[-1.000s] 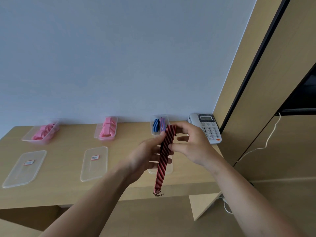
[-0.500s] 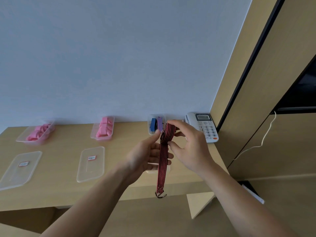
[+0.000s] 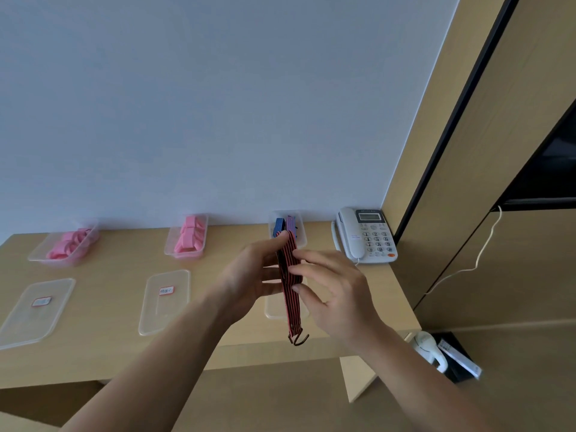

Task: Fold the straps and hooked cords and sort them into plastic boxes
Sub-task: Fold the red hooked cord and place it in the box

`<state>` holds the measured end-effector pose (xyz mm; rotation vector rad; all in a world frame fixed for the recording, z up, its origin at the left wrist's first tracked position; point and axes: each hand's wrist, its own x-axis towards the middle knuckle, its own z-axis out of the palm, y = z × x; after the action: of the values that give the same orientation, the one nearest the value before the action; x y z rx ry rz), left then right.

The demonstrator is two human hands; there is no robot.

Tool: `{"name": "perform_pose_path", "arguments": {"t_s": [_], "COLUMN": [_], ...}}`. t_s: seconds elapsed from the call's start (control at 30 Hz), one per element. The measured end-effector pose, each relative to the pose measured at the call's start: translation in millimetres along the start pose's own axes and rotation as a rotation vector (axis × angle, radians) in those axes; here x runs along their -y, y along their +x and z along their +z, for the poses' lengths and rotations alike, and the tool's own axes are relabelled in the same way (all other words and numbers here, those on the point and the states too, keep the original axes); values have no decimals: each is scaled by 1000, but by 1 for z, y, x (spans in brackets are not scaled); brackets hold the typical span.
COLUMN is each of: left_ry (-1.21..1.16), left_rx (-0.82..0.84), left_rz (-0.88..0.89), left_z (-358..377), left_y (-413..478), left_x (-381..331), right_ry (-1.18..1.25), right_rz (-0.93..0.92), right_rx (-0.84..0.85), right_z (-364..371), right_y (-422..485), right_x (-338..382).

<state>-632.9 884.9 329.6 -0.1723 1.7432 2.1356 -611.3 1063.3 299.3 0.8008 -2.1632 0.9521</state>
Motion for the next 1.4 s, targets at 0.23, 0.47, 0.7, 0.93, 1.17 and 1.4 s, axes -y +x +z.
{"name": "perform_pose_path", "arguments": {"t_s": [0.23,0.47,0.7,0.93,1.17,1.4], "left_ry": [60,97,22,107,29,8], "left_rx": [18,31,81,131,121,123], "left_rz": [54,104,52,-4,-81,-99], "left_z": [0,1,2,3,9,12], "left_y": [-1,-5,-9,-12,-14,-12], "left_x": [1,8,14,20,29,27], "right_ry": [85,105,259,320,172,62], "right_rz": [49,407,551,558,392,192], "right_rx": [-15,227,426,225,123,7], "right_z": [-8,-18,-25,-27,-24,-23], "right_y": [7,30,45,50,45,34], "right_x": [9,7,4,3,2,3]}}
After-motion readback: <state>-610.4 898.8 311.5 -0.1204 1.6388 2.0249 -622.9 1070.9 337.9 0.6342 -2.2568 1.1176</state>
